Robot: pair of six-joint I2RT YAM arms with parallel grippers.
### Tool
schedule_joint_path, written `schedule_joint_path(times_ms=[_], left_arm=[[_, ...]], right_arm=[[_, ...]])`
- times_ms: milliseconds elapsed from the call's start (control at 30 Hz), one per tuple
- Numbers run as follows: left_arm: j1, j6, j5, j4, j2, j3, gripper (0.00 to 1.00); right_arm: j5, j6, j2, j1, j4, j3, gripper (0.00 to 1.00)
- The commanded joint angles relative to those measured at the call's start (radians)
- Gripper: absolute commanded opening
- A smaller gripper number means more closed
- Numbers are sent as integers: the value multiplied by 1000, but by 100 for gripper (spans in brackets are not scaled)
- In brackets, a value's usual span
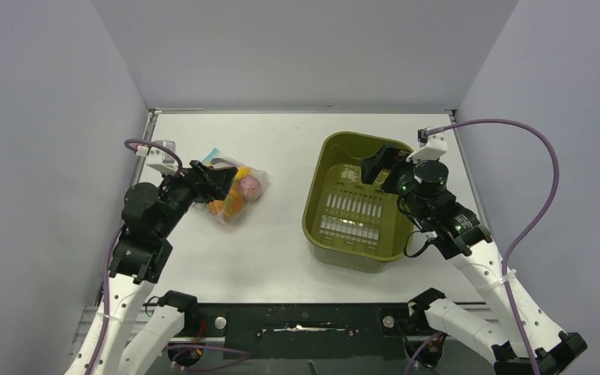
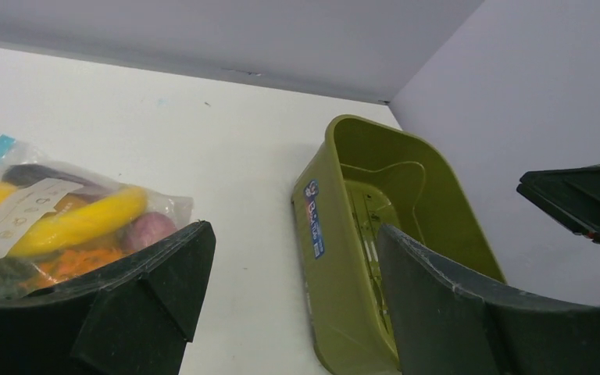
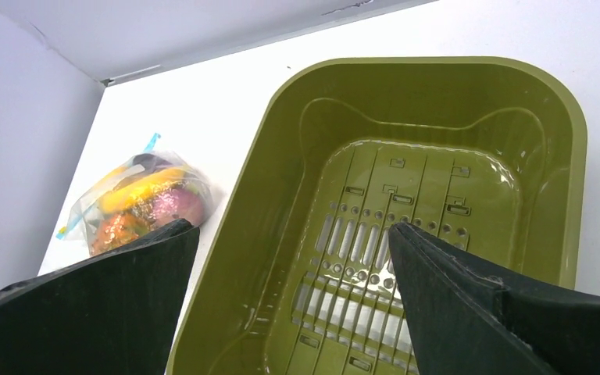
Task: Place the food in the zip-top bag and seal the zipper
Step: Reset both arms
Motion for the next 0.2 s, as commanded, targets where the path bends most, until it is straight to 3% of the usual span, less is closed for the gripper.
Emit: schedule_joint_path(times_ms=[0, 167], left_arm=[[-5, -30, 40, 118, -23, -8, 76], [-4, -7, 15, 92, -25, -7, 76]], right_arm=[[-3, 1, -14, -1, 46, 28, 98], [-14, 9, -11, -2, 53, 13, 98]])
